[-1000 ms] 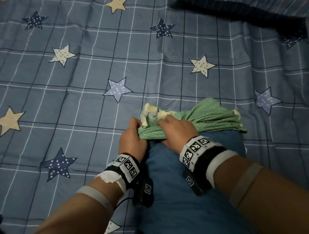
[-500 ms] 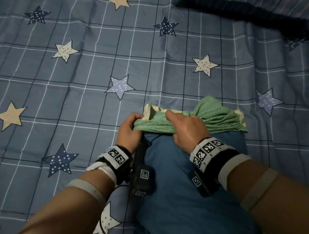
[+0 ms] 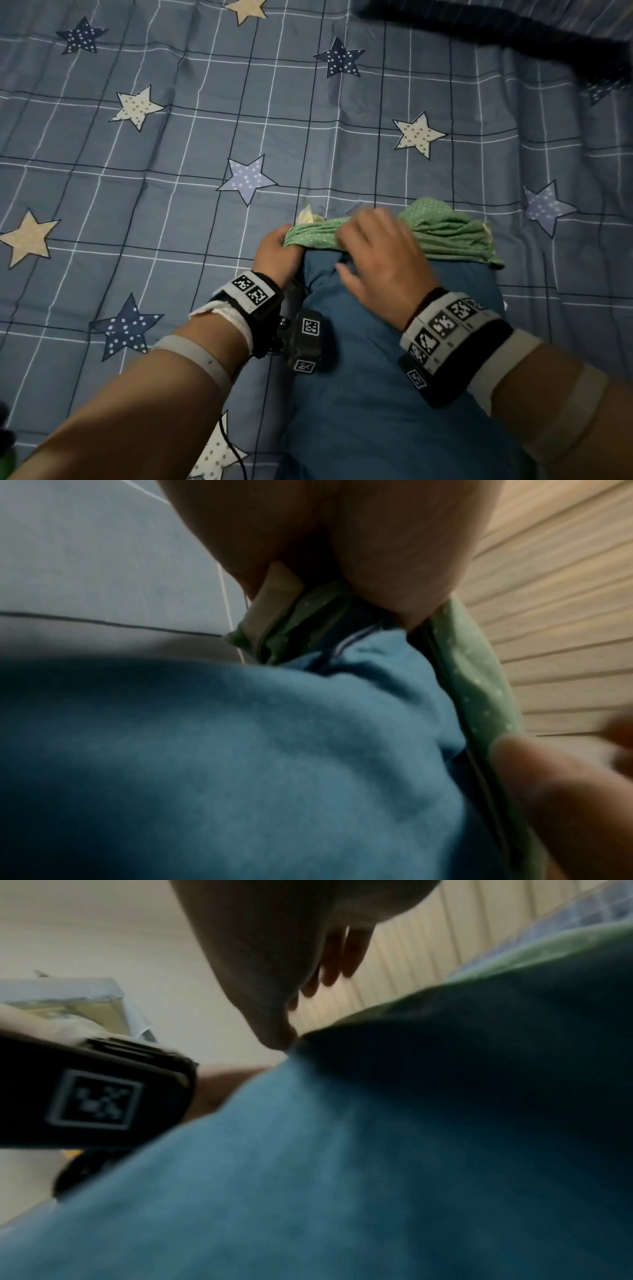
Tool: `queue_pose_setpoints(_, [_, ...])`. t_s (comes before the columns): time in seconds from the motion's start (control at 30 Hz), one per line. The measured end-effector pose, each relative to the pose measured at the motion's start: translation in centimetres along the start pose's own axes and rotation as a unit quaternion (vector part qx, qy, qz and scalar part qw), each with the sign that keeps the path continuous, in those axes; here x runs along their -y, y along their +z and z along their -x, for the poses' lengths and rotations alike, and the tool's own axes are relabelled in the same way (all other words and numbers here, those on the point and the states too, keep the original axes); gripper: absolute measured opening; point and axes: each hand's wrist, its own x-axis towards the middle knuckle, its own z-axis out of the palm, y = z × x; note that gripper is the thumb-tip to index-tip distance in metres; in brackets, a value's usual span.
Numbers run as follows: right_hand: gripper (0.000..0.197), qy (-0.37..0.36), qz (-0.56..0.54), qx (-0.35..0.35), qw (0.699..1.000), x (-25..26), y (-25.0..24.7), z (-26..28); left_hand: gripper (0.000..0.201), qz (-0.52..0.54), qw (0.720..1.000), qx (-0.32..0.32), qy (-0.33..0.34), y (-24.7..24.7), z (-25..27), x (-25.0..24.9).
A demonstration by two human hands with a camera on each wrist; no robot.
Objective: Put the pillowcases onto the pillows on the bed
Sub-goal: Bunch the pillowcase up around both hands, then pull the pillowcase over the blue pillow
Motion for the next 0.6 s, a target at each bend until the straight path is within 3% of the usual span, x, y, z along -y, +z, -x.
queue_pose_setpoints(0.07, [0.027,0.002,-0.038,0.073,0.997,0.3,0.6,0.3,0.017,-0.011,1.0,-0.008,0.002,0.2,0.0,0.3])
queue_pose_setpoints(0.17, [0.055,0.074,-0.048,0.163,0.983,0.4,1.7,0.5,0.025,-0.018,1.0,-0.004,0.0,0.2,0.4,0.4])
queue_pose_setpoints(0.23, [0.06,0.09,-0.032,0.188,0.978,0.5,2.0,0.2,0.033,0.007,1.0,0.006,-0.006,0.0,0.6,0.4])
queue_pose_setpoints(0.3, [0.048,0.083,-0.028,0.183,0.979,0.5,2.2,-0.1,0.044,0.026,0.999,0.016,-0.024,-0.3,0.6,0.9])
queue_pose_setpoints(0.4, [0.038,0.082,-0.026,0.162,0.983,0.2,2.2,-0.4,0.042,0.021,0.999,0.022,-0.028,-0.6,0.4,2.1])
queue_pose_setpoints(0.5, [0.044,0.107,-0.034,0.161,0.981,-0.3,1.9,-0.3,0.041,-0.013,1.0,0.019,0.02,-0.7,0.7,2.1])
queue_pose_setpoints(0.6, [0.027,0.151,-0.051,0.152,0.975,-0.6,1.9,-0.7,0.055,-0.139,0.987,0.025,0.08,-1.0,1.6,1.5])
